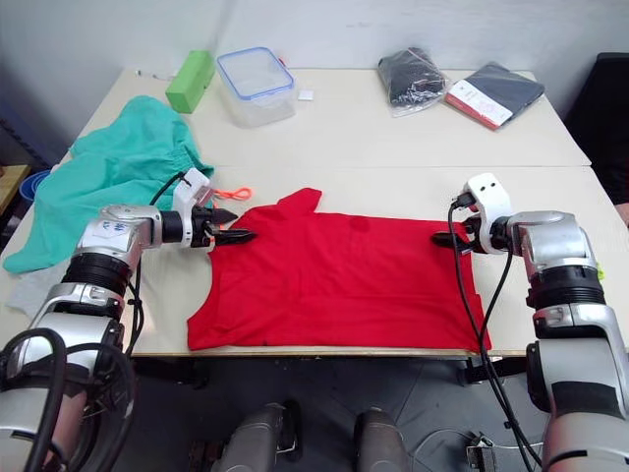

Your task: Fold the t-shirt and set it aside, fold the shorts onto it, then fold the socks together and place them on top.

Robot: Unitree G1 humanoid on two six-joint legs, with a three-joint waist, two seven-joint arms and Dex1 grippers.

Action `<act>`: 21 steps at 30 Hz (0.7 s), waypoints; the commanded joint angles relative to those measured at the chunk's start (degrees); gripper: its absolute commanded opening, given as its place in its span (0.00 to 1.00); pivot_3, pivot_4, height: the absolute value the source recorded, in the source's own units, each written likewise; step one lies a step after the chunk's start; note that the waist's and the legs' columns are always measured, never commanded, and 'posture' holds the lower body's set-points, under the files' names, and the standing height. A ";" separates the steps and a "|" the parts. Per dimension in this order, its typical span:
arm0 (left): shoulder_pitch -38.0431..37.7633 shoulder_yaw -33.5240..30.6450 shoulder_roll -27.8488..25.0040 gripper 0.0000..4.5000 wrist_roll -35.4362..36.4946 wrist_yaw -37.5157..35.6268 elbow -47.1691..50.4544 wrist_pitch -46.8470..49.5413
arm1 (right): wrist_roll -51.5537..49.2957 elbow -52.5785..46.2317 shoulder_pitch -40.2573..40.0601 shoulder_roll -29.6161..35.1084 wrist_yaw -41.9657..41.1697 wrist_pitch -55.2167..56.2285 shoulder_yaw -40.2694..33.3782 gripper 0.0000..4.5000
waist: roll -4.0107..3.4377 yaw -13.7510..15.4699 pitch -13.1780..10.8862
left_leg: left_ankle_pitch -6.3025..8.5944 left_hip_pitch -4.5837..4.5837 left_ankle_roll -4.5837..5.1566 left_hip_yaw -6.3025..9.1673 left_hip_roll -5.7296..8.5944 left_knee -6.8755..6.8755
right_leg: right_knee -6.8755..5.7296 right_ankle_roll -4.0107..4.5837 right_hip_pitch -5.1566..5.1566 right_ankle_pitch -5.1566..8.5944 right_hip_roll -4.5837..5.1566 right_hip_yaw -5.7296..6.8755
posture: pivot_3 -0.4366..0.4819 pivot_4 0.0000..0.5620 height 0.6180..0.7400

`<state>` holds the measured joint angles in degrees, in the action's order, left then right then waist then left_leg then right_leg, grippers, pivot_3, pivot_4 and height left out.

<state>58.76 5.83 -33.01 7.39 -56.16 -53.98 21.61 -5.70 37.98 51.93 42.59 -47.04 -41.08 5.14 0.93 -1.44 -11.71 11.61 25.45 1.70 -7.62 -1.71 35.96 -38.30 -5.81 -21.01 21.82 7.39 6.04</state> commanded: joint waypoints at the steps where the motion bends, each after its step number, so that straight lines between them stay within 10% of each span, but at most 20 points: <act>1: 1.48 -0.40 0.86 0.86 -1.15 -1.24 -1.07 -1.34 | 2.05 0.40 1.37 0.93 -1.00 0.83 1.04 0.65 | 0.00 -0.03 0.00 | 0.01 -0.01 0.01 0.00 0.01 0.01 | -0.03 0.00 0.00 0.00 0.02 0.00 | 0.48 0.27 1.00; 10: 1.30 -1.48 1.71 0.24 -1.54 -2.57 -0.62 -1.12 | 2.82 3.83 2.27 0.68 -0.40 3.55 -0.25 0.00 | 0.00 -0.14 0.00 | 0.02 0.00 0.03 -0.01 0.03 0.02 | -0.12 0.00 -0.02 0.00 0.03 0.00 | 0.48 0.27 1.00; 13: 1.03 -1.98 1.28 0.02 -1.22 -3.51 0.10 -1.68 | 2.76 3.73 1.83 0.82 -0.35 4.92 -0.76 0.00 | 0.00 -0.13 0.00 | 0.02 0.00 0.03 -0.01 0.03 0.04 | -0.13 0.00 -0.02 0.00 0.03 0.00 | 0.48 0.27 1.00; 21: -6.65 -3.23 -2.03 0.00 -0.79 -8.12 12.54 -10.82 | -1.66 -14.55 -9.92 1.85 -0.96 12.05 -7.47 0.00 | 0.00 -0.13 0.00 | 0.03 0.00 0.02 0.00 0.03 0.00 | -0.23 0.00 -0.09 0.00 0.05 0.00 | 0.48 0.27 1.00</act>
<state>53.64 3.44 -33.72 6.09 -63.40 -46.50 14.34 -5.65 30.07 43.89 42.68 -47.67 -31.88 0.91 0.93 -1.57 -11.71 11.64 25.45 1.72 -7.62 -1.68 35.96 -38.56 -5.81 -21.12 21.82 7.43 6.04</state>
